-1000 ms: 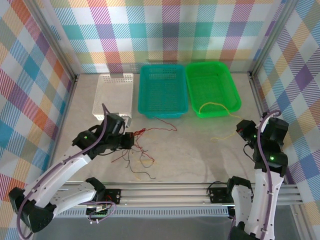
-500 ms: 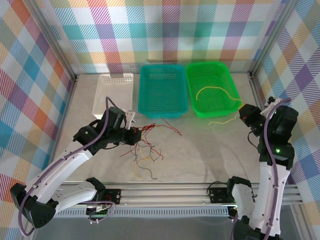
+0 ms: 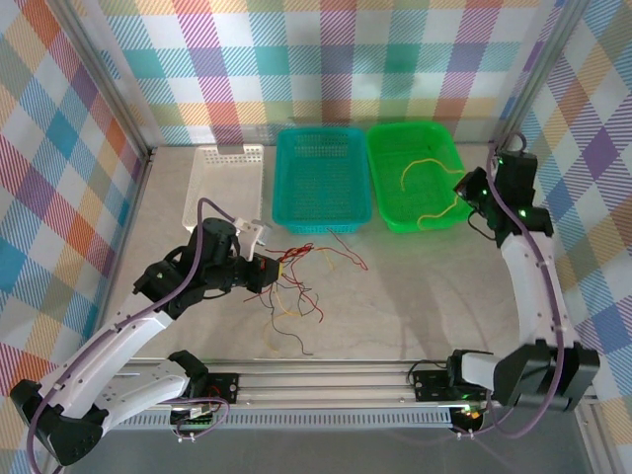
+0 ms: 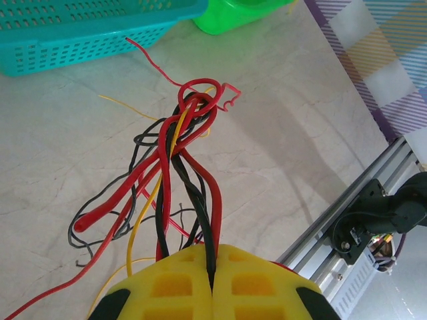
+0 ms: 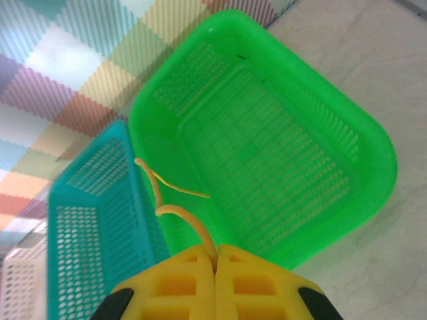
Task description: Untangle the cables
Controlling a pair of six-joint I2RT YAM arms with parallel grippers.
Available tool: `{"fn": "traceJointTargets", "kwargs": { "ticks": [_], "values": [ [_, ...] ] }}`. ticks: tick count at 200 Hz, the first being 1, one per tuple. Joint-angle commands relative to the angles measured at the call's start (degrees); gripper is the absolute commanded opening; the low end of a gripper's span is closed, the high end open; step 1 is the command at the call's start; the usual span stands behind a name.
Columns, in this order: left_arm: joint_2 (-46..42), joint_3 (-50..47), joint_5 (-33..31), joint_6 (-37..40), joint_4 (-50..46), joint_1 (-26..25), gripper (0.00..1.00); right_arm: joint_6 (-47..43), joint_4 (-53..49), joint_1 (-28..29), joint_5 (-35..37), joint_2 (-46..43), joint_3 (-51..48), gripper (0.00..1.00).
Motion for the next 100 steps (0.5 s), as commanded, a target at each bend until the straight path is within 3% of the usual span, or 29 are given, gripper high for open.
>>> {"fn": "traceJointTargets", "kwargs": {
  "ticks": [1,64,100],
  "values": [
    [-0.62,-0.64,1.14,1.16,2.43,0.44,0.00,-1.93,5.34,1.65,7.41,5.02,4.20,0.00],
    [-0.52,-0.95,1.91,1.04,2.80,0.31,0.00,-5.40,4.66,3.22,11.12,20.93,13.30,0.00],
    [-0.29,-0.91,2.04,1.04,2.98,0.31,0.00,-7.20,2.66,4.14,8.21,28.81,17.78,0.00]
  ]
}}
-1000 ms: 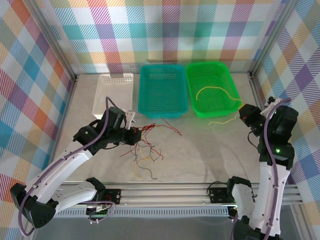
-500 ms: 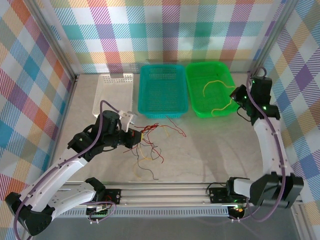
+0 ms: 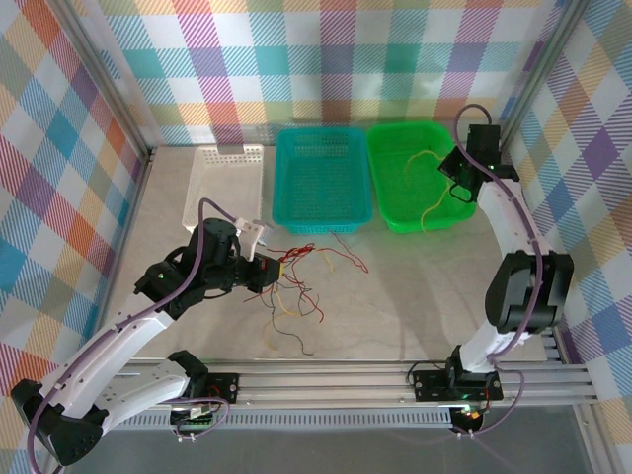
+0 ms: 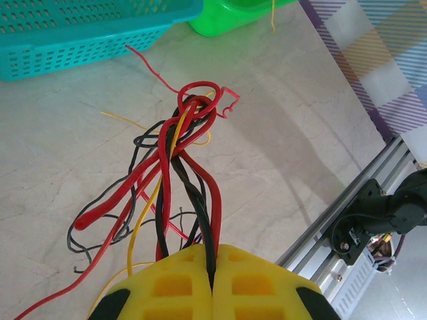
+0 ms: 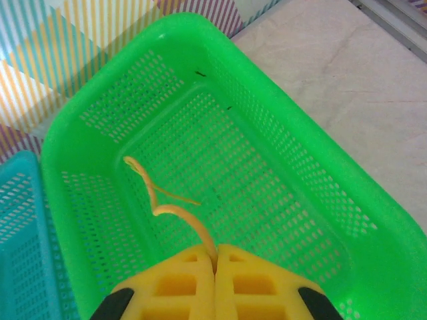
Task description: Untangle the cables
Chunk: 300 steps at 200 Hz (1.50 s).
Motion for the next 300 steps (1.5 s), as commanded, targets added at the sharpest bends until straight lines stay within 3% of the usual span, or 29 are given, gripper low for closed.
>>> {"fn": "traceJointTargets", "kwargs": {
  "ticks": [1,36,116,212,241,256,272,283,300],
  "values": [
    [-0.31,-0.34,1.56,0.84,1.79,0.31,0.00,-2.92,-1.07,1.12,-0.79,4.09,3.93,0.00],
    [0.15,-0.42,1.73,0.84,1.78,0.34,0.00,-3.16,-4.84,2.87,2.21,6.86,10.91,0.00],
    [0.74,-0.28,2.13,1.28,1.55,0.31,0.00,1.20,-11.26,3.08,-2.01,4.17,22.88,0.00],
    [1.92,-0.25,1.73,1.47,1.52,0.34,0.00,-1.50,-5.23,3.34,-2.20,21.22,21.36,0.00],
    [2.38,-0.25,1.69,1.54,1.54,0.33,0.00,-1.72,-3.93,3.50,-4.16,21.58,19.75,0.00],
    [2.59,-0.16,1.97,1.30,1.76,0.33,0.00,-2.09,-3.77,3.69,-5.31,19.12,18.94,0.27],
    [2.84,-0.02,2.79,0.70,2.21,0.31,0.00,-2.64,-3.81,3.92,-5.69,14.73,17.55,0.44],
    [3.12,0.10,3.52,-0.15,3.10,0.32,0.00,-2.86,-3.82,4.03,-5.90,11.73,16.53,0.52],
    [4.61,1.17,5.14,-1.63,3.84,0.16,0.00,-3.25,-4.53,4.22,-6.02,8.13,15.36,0.55]
  ]
}}
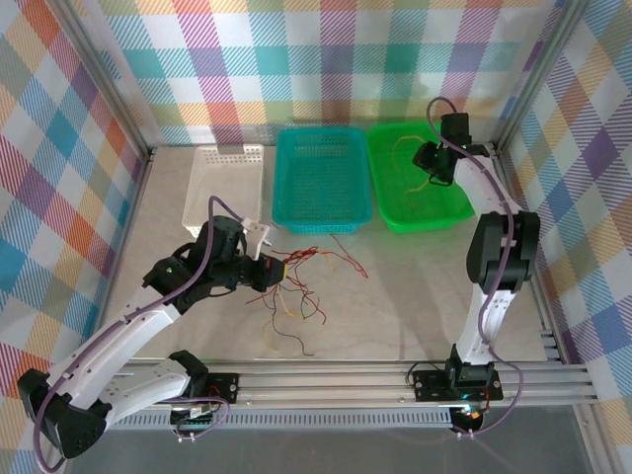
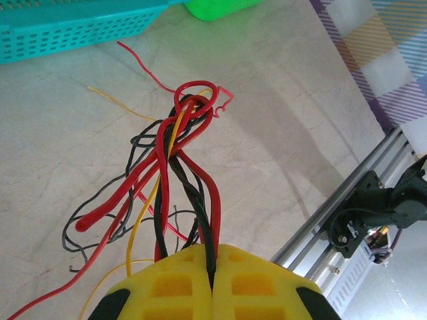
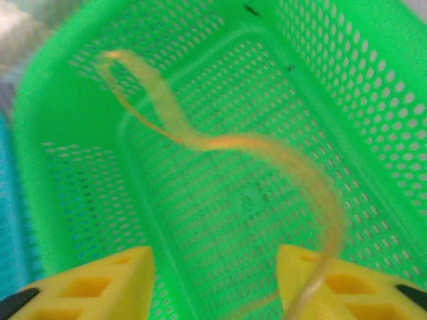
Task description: Untangle the cables
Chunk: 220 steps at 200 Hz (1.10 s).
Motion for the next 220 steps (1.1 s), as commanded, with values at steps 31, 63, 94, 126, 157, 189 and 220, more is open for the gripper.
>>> {"fn": "traceJointTargets", "kwargs": {
  "ticks": [31,63,94,126,157,189,220],
  "values": [
    [4.03,5.81,3.58,-2.68,1.57,-1.14,0.00,-1.03,-3.65,0.66,-1.69,-13.68,-1.79,0.59],
    [5.55,10.57,2.81,-2.70,0.21,-1.66,0.00,-1.44,-1.81,1.17,-4.05,-21.50,-8.34,0.64],
    [8.52,12.03,3.14,-2.97,2.15,-1.63,0.00,-1.92,-4.70,1.12,-8.12,-24.44,-9.67,0.65],
    [11.94,12.22,4.17,-4.05,6.17,-1.66,0.00,-0.97,-4.01,1.84,-9.82,-31.24,-16.25,0.66],
    [13.78,12.52,6.04,-4.32,7.94,-1.34,0.00,0.62,-2.62,3.59,-14.62,-38.17,-22.99,0.67],
    [11.78,10.62,5.94,-4.33,8.65,-1.28,0.00,2.35,-0.11,7.22,-17.51,-43.28,-29.87,0.68],
    [9.78,8.67,5.39,-5.96,10.99,-0.92,0.00,2.50,2.30,14.18,-21.66,-46.79,-35.52,0.70]
  ]
}}
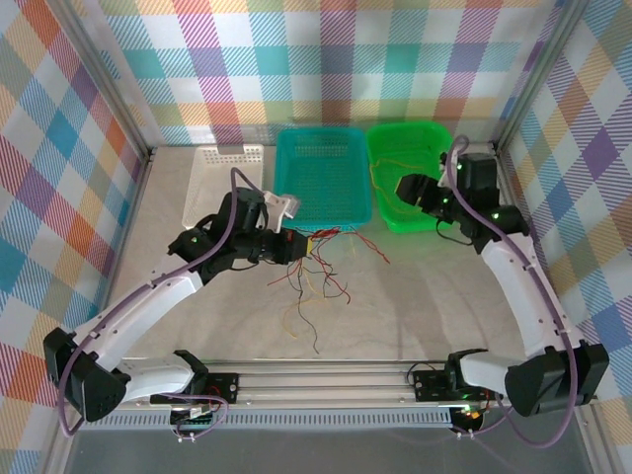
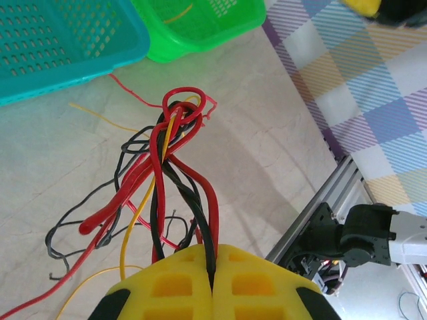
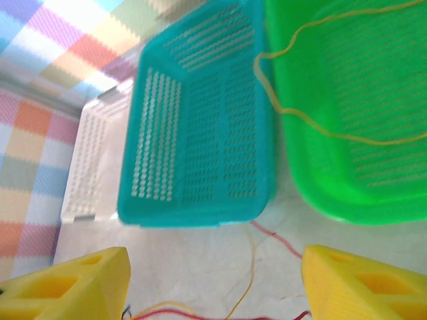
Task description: Untangle the cables
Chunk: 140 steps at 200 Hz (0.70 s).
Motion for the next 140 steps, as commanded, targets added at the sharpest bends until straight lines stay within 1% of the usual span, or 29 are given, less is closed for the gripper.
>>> {"fn": "traceJointTargets", "kwargs": {
  "ticks": [1,30,47,65,81,94,113,129,140],
  "values": [
    [-2.70,-1.65,0.99,-1.61,4.58,0.37,0.00,1.06,3.16,4.68,-5.41,-2.25,-3.99,0.70],
    [-2.02,-2.11,1.75,-3.79,6.47,1.28,0.00,2.85,12.38,9.89,-11.38,-9.55,-14.68,0.71],
    [-0.36,-1.64,3.59,-5.12,7.24,2.02,0.00,1.65,16.07,13.70,-11.36,-13.14,-19.24,0.71],
    [0.78,-1.69,5.47,-6.12,8.05,2.25,0.00,0.42,20.57,17.56,-8.76,-15.23,-24.20,0.72],
    [0.80,-2.10,6.28,-6.41,8.47,2.19,0.00,0.09,24.67,20.00,-8.06,-14.54,-27.46,0.71],
    [0.28,-2.54,6.10,-6.48,8.86,2.25,0.00,0.49,27.38,21.92,-8.89,-12.66,-28.73,0.72],
    [0.09,-2.88,7.22,-6.41,9.49,2.17,0.00,-0.40,29.98,25.33,-6.13,-9.32,-29.01,0.71],
    [0.30,-3.20,9.38,-6.50,10.81,2.17,0.00,-0.36,31.75,26.42,-3.89,-7.16,-28.88,0.68],
    [0.47,-3.21,9.76,-6.57,10.93,2.17,0.00,0.18,34.01,26.61,-3.27,-6.71,-29.39,0.67]
  ]
}}
